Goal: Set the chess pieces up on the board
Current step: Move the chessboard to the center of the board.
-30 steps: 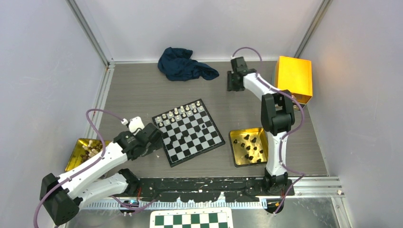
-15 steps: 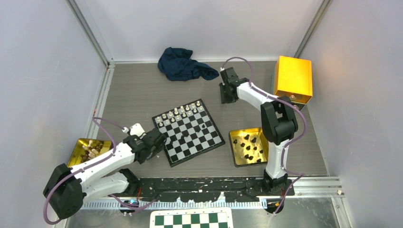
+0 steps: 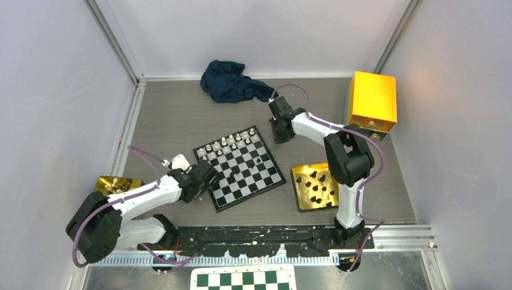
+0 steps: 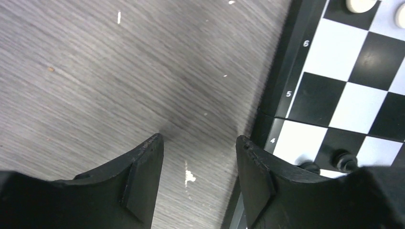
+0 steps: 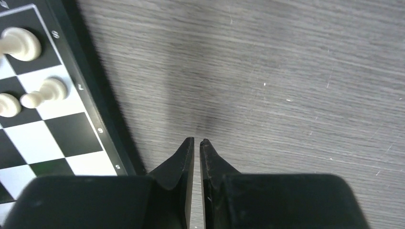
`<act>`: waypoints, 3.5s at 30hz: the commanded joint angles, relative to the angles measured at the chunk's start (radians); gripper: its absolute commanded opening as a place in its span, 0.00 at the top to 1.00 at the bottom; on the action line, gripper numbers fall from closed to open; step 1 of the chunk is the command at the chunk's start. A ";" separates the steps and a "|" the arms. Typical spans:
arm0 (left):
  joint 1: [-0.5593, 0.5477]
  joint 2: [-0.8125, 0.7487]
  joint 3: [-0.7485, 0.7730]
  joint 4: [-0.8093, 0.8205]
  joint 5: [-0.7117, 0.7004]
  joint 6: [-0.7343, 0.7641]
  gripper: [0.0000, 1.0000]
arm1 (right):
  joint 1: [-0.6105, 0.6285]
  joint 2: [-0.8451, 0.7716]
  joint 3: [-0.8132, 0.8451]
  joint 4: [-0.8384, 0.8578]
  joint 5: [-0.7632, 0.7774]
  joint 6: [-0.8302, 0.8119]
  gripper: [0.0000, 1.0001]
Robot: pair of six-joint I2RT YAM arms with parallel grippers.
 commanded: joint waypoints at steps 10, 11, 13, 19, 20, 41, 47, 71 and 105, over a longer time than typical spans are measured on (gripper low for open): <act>0.007 0.110 0.010 0.171 0.082 0.030 0.47 | 0.073 -0.078 -0.101 0.061 -0.031 0.072 0.95; 0.007 0.113 0.009 0.177 0.086 0.032 0.47 | 0.078 -0.078 -0.107 0.064 -0.035 0.075 0.96; 0.007 0.119 0.009 0.189 0.093 0.034 0.48 | 0.086 -0.076 -0.112 0.066 -0.044 0.081 0.97; 0.007 0.143 0.017 0.225 0.102 0.055 0.48 | 0.114 -0.071 -0.116 0.070 -0.048 0.092 0.98; 0.007 0.149 0.021 0.232 0.103 0.059 0.48 | 0.117 -0.067 -0.113 0.070 -0.049 0.093 0.98; 0.034 0.351 0.186 0.314 0.134 0.170 0.48 | 0.122 0.042 0.047 0.047 -0.057 0.073 1.00; 0.072 0.385 0.205 0.314 0.139 0.168 0.47 | 0.122 0.081 0.078 0.041 -0.072 0.072 1.00; 0.209 0.539 0.371 0.362 0.177 0.285 0.45 | 0.077 0.164 0.194 0.027 -0.070 0.070 1.00; 0.307 0.561 0.423 0.331 0.224 0.364 0.43 | 0.054 0.231 0.309 -0.012 -0.049 0.077 0.95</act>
